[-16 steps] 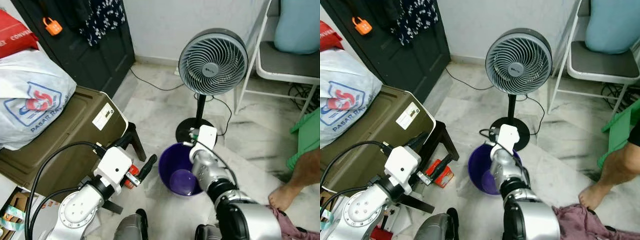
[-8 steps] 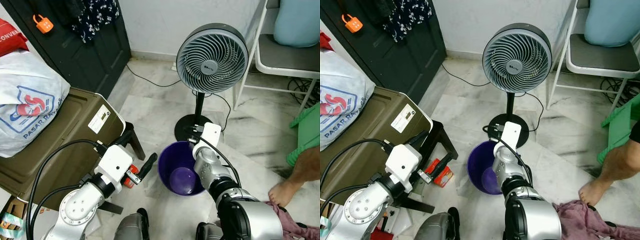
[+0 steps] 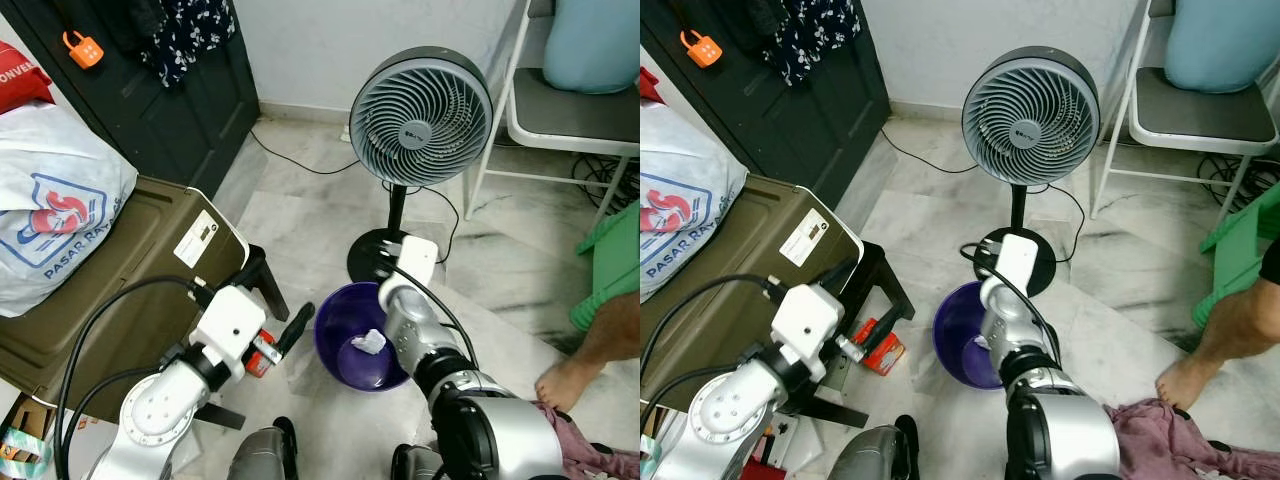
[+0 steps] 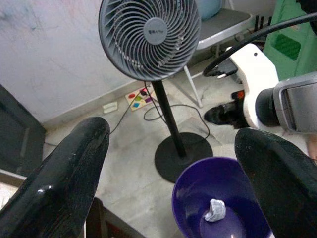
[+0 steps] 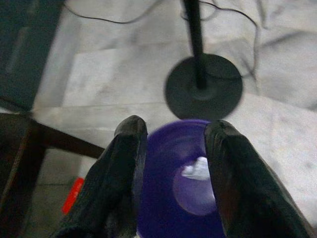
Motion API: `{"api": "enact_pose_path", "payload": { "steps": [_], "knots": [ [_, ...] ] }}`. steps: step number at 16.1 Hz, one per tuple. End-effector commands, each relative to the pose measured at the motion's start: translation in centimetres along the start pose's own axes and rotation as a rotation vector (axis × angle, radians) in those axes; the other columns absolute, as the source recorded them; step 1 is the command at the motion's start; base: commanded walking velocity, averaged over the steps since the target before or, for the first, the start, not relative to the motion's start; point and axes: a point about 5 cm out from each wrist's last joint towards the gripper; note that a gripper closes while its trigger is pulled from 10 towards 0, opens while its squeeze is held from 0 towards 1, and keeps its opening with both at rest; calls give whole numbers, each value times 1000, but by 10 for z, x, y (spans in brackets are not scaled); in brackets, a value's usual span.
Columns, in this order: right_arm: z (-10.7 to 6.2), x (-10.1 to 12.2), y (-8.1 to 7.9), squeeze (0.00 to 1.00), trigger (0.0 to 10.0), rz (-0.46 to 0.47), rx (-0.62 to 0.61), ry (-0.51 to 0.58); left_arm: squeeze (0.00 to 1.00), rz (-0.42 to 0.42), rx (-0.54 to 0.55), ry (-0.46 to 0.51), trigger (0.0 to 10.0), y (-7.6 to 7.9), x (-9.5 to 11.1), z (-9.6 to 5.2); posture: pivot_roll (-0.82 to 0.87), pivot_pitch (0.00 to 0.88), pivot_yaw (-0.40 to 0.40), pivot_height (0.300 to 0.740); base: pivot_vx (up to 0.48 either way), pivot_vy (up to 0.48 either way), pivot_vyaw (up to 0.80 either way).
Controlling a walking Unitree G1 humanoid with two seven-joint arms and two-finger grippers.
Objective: Clean up the room
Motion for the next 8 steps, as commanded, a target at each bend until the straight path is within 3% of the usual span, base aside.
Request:
{"api": "enact_pose_path", "payload": {
  "steps": [1, 4, 6, 8],
  "knots": [
    [-2, 1, -16, 1000, 10000, -36, 88, -12, 0, 13, 23, -13, 10000, -4, -5, 2, 97, 143, 101, 740, 0, 0, 0],
    [-8, 9, -25, 1000, 10000, -109, 200, 26, 0, 25, 62, 15, 10000, -9, -6, 15, 48, 102, 92, 740, 0, 0, 0],
    [-20, 21, -13, 1000, 10000, -148, 228, 97, 0, 50, 139, 37, 10000, -19, -7, 34, -2, 32, 84, 740, 0, 0, 0],
    [-25, 28, -4, 1000, 10000, -192, 234, 131, 0, 59, 188, 49, 10000, -28, -6, 40, -15, 13, 81, 740, 0, 0, 0]
  ]
}}
Point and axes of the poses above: a point about 5 cm out from each wrist's last joint towards the gripper, its own z axis pointing out of the wrist towards the gripper, its own x axis along the axis of the wrist's last joint, y = z × x, and after that the axes turned 13 degrees about z, right-handed
